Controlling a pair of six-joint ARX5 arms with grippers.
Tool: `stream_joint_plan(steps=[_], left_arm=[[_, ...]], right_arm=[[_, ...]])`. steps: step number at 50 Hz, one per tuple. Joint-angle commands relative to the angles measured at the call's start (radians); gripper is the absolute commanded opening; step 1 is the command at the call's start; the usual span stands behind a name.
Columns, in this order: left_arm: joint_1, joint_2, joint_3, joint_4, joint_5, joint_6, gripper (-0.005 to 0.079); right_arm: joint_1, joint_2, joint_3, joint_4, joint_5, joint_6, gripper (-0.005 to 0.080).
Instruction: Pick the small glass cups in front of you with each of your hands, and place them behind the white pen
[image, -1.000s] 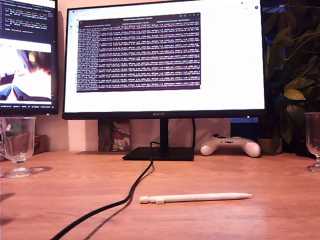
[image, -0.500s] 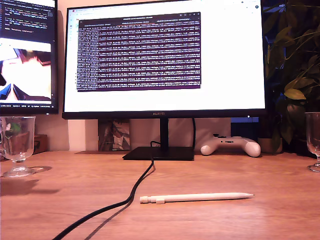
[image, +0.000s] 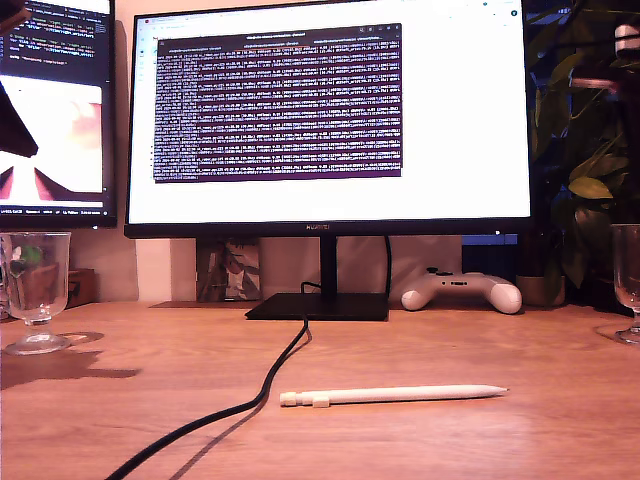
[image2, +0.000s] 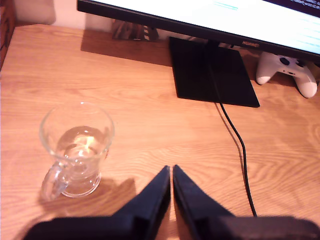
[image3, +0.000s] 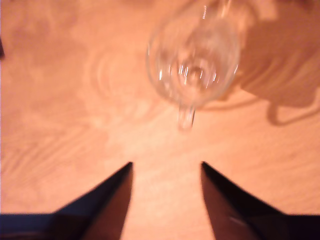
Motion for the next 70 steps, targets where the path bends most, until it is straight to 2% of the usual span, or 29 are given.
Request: stream_joint_plan(steps=[1, 22, 29, 34, 48, 50, 55, 56, 62, 70], left_arm=[[-0.010, 0.004, 0.005, 0.008, 0.002, 0.017, -0.0019], [-0.027, 0.004, 0.006, 0.008, 0.001, 0.024, -0.0019], [-0.027, 0.004, 0.006, 0.008, 0.002, 0.024, -0.0019], [-0.027, 0.004, 0.006, 0.008, 0.001, 0.024, -0.0019], [-0.026, 0.004, 0.006, 0.016, 0.001, 0.060, -0.0019], [-0.026, 0.004, 0.006, 0.024, 0.000, 0.061, -0.0019], [-0.026, 0.004, 0.006, 0.056, 0.000, 0.061, -0.0019], [-0.026, 0.004, 0.007, 0.060, -0.001, 0.061, -0.0019], [-0.017, 0.004, 0.025, 0.059, -0.040, 0.061, -0.0004], [-0.015, 0.006, 0.092, -0.011, -0.089, 0.090, 0.0076]], right_arm=[[0.003, 0.029, 0.006, 0.002, 0.018, -0.002, 0.0414], [0.003, 0.153, 0.006, 0.048, 0.035, 0.002, 0.0407], [0.003, 0.176, 0.006, 0.075, 0.041, 0.002, 0.0354], [0.002, 0.187, 0.006, 0.100, 0.044, 0.001, 0.0346], [-0.005, 0.219, 0.006, 0.112, 0.054, 0.001, 0.0246], [-0.005, 0.219, 0.006, 0.116, 0.054, 0.001, 0.0195], [-0.005, 0.219, 0.006, 0.130, 0.054, -0.004, -0.0026], [-0.005, 0.219, 0.006, 0.132, 0.054, -0.003, -0.0005], [-0.005, 0.219, 0.006, 0.138, 0.055, -0.003, -0.0013], [-0.005, 0.219, 0.006, 0.145, 0.054, -0.014, -0.0013]])
